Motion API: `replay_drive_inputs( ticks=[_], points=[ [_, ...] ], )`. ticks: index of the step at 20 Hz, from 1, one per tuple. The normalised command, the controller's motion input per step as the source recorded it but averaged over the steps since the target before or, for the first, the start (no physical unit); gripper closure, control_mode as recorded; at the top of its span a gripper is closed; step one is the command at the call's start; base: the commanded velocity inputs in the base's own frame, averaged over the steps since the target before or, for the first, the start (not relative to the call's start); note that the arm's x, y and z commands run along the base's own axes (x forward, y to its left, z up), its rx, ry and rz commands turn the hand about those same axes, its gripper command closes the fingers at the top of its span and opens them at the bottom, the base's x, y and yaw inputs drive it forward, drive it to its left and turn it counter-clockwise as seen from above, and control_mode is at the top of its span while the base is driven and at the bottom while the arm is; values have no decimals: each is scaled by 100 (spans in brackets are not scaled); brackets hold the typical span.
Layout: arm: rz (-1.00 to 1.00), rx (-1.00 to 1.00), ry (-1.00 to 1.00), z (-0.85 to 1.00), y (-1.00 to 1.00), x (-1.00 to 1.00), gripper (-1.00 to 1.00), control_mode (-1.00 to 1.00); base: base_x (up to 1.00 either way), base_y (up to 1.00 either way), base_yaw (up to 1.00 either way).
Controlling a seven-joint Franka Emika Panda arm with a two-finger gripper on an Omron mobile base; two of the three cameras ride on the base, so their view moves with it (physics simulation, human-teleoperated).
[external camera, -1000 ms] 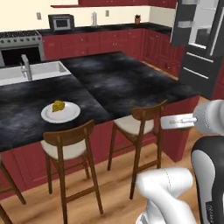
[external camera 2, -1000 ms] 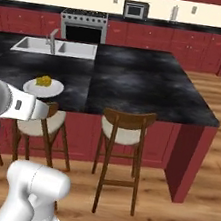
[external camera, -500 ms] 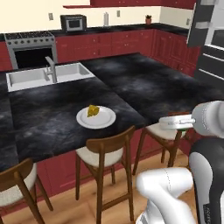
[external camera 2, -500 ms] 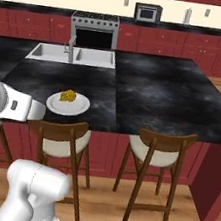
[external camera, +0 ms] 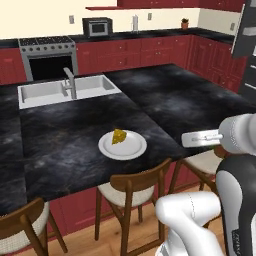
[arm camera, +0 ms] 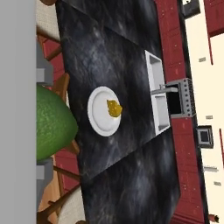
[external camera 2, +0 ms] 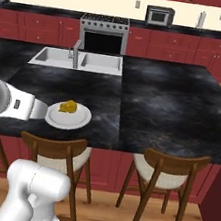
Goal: Take the cheese, chicken drumstick, and avocado from the fridge and place them on the plate on the dining counter to create an appetizer plate.
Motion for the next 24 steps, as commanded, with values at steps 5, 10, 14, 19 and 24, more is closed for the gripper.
replay_drive_inputs(
  ticks=[5, 10, 14, 19, 24],
  points=[
    [0, 0, 0, 0, 0, 0, 100, 100, 99, 18, 8],
    [0, 0, 16, -11, 23, 60, 100, -100, 40, 15, 1],
    [0, 0, 28, -20, 44, 98, 100, -100, 0, 0, 0],
    [0, 0, 13, -47, 16, 69, 100, -100, 0, 0, 0],
    [-6, -2, 0, -72, -2, 73, 100, -100, 0, 0, 0]
  ],
)
